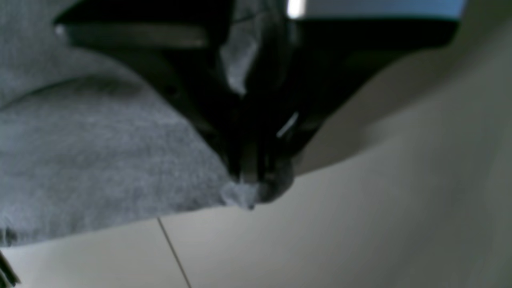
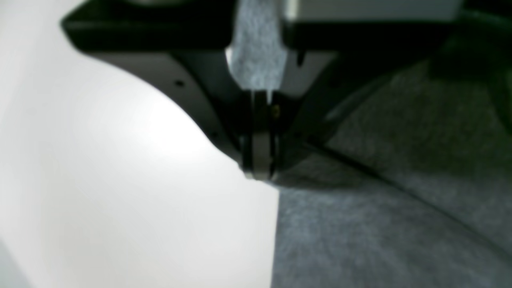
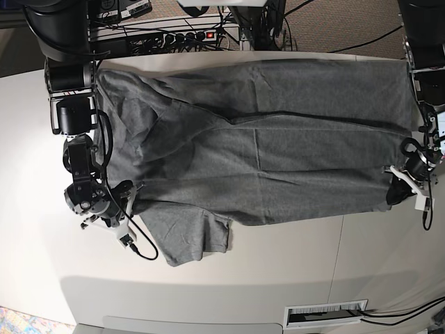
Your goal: Fold the T-shirt properly
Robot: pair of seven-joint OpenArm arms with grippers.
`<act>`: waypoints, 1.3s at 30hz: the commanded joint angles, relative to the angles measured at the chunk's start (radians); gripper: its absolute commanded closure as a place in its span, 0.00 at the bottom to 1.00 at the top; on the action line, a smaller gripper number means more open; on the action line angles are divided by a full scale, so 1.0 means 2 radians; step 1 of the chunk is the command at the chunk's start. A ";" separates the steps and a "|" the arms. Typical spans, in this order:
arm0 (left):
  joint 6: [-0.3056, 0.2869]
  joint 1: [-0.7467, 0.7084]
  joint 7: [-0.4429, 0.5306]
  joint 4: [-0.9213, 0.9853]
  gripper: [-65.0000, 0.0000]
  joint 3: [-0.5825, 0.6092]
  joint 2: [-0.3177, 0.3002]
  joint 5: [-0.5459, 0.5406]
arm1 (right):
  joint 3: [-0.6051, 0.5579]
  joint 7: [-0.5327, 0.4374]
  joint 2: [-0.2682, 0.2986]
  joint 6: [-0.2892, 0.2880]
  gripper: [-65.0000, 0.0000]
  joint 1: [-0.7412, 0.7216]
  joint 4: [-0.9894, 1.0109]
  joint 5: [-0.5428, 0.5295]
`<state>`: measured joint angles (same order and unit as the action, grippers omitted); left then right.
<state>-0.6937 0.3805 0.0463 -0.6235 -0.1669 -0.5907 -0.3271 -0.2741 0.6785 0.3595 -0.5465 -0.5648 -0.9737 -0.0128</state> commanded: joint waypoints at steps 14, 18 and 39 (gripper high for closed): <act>-0.002 0.013 0.014 -0.010 1.00 -0.003 -0.025 -0.024 | 0.004 0.122 0.033 0.002 0.92 0.008 -0.132 -0.085; -0.002 0.014 0.015 -0.010 1.00 -0.003 -0.024 -0.024 | 0.004 0.148 0.031 0.002 0.92 0.010 -0.132 -0.084; -0.002 0.013 0.010 -0.010 1.00 -0.003 -0.016 -0.021 | -0.034 -0.150 0.017 -0.048 0.44 -0.026 0.004 0.143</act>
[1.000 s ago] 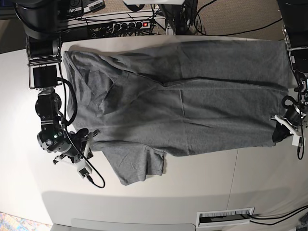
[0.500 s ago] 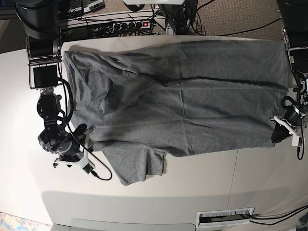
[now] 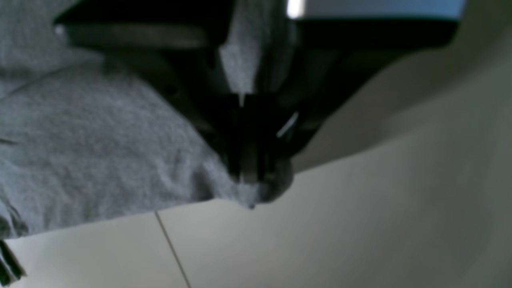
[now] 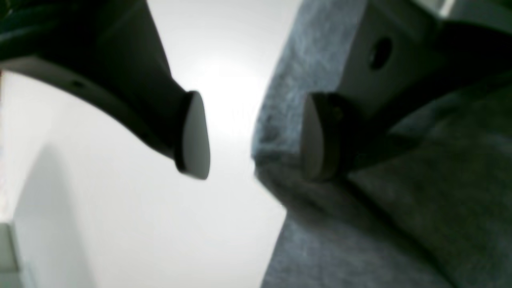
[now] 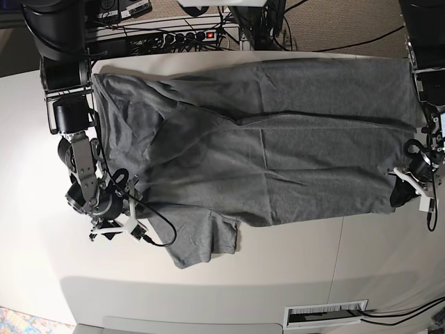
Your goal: Fold the T-shirt properly
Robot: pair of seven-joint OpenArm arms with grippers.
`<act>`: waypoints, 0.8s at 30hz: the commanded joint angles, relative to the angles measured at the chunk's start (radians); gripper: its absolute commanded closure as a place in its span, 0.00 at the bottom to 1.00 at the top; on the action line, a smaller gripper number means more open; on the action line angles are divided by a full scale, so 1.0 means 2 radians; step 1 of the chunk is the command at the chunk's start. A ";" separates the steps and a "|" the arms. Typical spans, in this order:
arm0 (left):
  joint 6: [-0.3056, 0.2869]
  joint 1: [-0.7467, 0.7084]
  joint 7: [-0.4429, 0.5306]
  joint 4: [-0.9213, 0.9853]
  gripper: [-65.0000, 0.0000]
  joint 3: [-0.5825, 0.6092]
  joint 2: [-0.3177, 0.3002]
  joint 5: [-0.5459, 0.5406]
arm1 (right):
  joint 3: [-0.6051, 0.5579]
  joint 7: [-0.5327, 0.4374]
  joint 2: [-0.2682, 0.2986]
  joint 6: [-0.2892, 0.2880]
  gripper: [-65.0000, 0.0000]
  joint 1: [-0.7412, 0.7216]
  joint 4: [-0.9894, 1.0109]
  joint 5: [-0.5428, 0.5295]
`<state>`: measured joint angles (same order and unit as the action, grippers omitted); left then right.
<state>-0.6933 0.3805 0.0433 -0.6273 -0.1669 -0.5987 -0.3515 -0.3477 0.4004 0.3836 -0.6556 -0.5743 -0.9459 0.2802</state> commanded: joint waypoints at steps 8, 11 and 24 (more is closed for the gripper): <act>-0.002 0.013 0.012 -0.008 1.00 -0.003 -0.012 -0.008 | 0.003 -0.050 -0.011 0.006 0.44 -0.051 0.079 -0.030; -0.002 0.013 0.012 -0.008 1.00 -0.003 -0.012 -0.008 | 0.003 -0.026 -0.012 0.006 0.45 -0.051 0.086 -0.047; -0.002 0.013 0.012 -0.008 1.00 -0.003 -0.012 -0.008 | 0.005 0.077 -0.010 0.007 1.00 -0.051 0.040 -0.093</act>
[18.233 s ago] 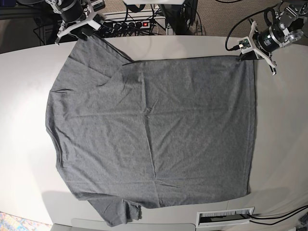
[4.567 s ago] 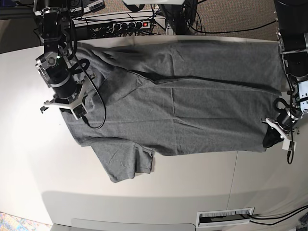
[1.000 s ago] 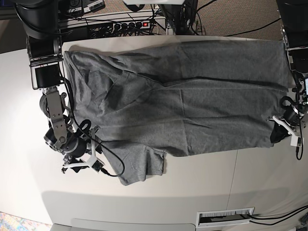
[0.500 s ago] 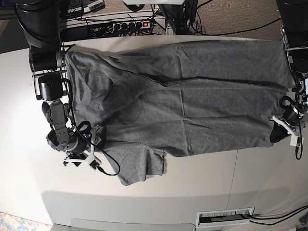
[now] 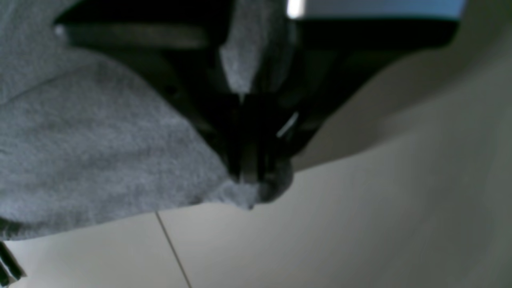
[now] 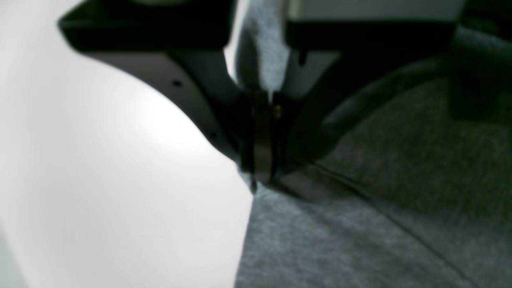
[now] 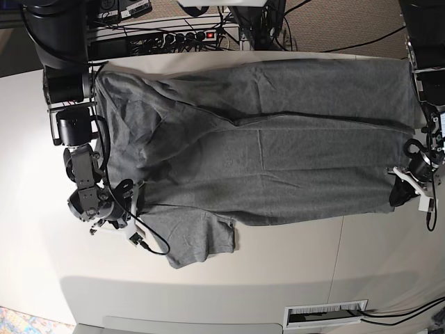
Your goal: Fold the T-shirt properly
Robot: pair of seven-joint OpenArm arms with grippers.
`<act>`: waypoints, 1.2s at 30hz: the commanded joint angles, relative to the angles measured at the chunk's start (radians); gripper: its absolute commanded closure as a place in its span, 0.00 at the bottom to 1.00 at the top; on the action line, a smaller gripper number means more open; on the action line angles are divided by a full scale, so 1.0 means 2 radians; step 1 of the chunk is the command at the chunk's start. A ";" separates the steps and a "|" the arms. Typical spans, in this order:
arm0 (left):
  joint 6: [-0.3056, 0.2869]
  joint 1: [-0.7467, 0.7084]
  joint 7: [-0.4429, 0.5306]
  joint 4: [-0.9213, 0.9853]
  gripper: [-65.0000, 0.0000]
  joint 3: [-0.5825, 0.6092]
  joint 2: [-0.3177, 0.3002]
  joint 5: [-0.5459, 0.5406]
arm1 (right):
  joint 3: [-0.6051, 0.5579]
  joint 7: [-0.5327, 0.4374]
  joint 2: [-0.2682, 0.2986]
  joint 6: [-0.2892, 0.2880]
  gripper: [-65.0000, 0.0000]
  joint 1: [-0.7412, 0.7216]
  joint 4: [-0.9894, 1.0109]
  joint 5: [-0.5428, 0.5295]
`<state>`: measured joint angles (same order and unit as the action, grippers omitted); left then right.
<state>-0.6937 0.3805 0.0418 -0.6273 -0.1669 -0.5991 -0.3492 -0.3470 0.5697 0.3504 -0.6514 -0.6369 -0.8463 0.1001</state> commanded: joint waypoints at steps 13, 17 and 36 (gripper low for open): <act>-0.002 0.013 -0.034 -0.009 1.00 -0.003 -0.027 -0.048 | 0.004 0.126 0.014 0.006 1.00 -0.007 -0.101 -0.055; -0.002 0.013 -0.098 -0.010 1.00 -0.003 -0.041 -0.108 | 0.004 0.144 0.029 0.006 1.00 0.015 -0.140 -0.093; -0.002 0.013 -0.520 -0.156 1.00 -0.003 -0.065 -0.356 | 0.010 0.276 0.087 0.006 1.00 0.098 -0.363 -0.231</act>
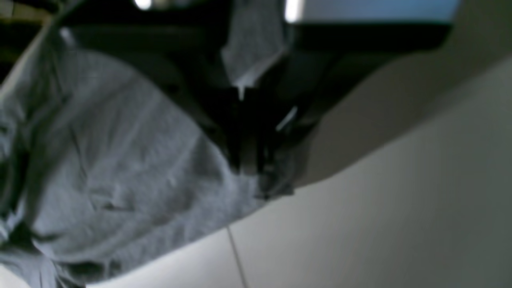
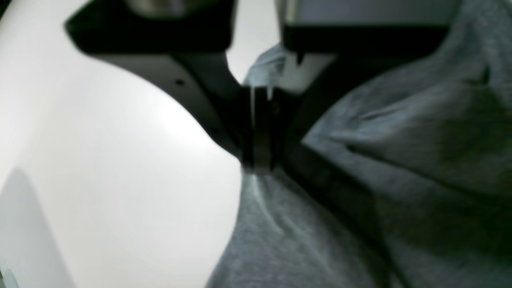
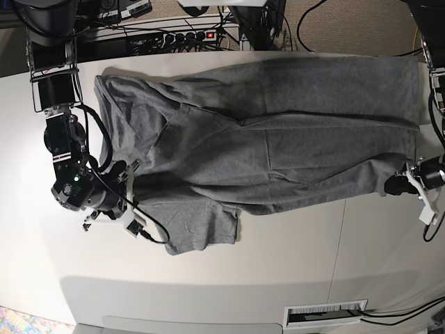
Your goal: Fold the T-shirt properly
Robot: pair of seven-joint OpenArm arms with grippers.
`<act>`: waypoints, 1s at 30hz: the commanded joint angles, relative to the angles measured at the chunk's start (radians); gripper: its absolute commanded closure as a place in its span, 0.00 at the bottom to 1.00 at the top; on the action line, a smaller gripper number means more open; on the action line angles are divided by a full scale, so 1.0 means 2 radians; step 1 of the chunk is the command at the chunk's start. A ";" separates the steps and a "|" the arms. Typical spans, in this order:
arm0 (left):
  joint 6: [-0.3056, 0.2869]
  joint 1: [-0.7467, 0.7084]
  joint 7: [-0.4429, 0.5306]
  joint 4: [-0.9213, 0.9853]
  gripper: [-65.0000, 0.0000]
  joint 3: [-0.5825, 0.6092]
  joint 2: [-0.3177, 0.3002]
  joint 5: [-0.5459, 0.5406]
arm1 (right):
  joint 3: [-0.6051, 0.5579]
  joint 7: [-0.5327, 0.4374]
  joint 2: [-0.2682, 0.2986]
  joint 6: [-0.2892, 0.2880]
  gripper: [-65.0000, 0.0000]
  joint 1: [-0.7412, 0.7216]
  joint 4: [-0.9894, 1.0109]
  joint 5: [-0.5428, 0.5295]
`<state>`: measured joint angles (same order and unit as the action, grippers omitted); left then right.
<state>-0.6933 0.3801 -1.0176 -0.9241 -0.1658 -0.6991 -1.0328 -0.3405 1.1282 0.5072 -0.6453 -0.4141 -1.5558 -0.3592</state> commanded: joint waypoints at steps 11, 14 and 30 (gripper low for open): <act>-0.002 0.014 -0.090 -0.024 1.00 -0.003 -0.048 -0.053 | 0.144 0.017 0.013 0.001 1.00 0.085 -0.080 -0.075; -0.002 0.014 -0.126 -0.024 1.00 -0.003 -0.060 -0.088 | 0.174 0.018 0.013 0.001 1.00 0.110 -0.097 -0.084; -0.002 -0.074 -0.189 -0.024 1.00 -0.003 -0.091 -0.169 | 0.194 0.027 0.037 0.001 1.00 0.170 -0.135 -0.084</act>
<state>-0.6975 0.2150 -1.3956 -0.9611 -0.1650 -0.8494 -1.3479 0.0368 1.1934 0.5636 -0.6479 -0.0574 -1.8095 -0.5217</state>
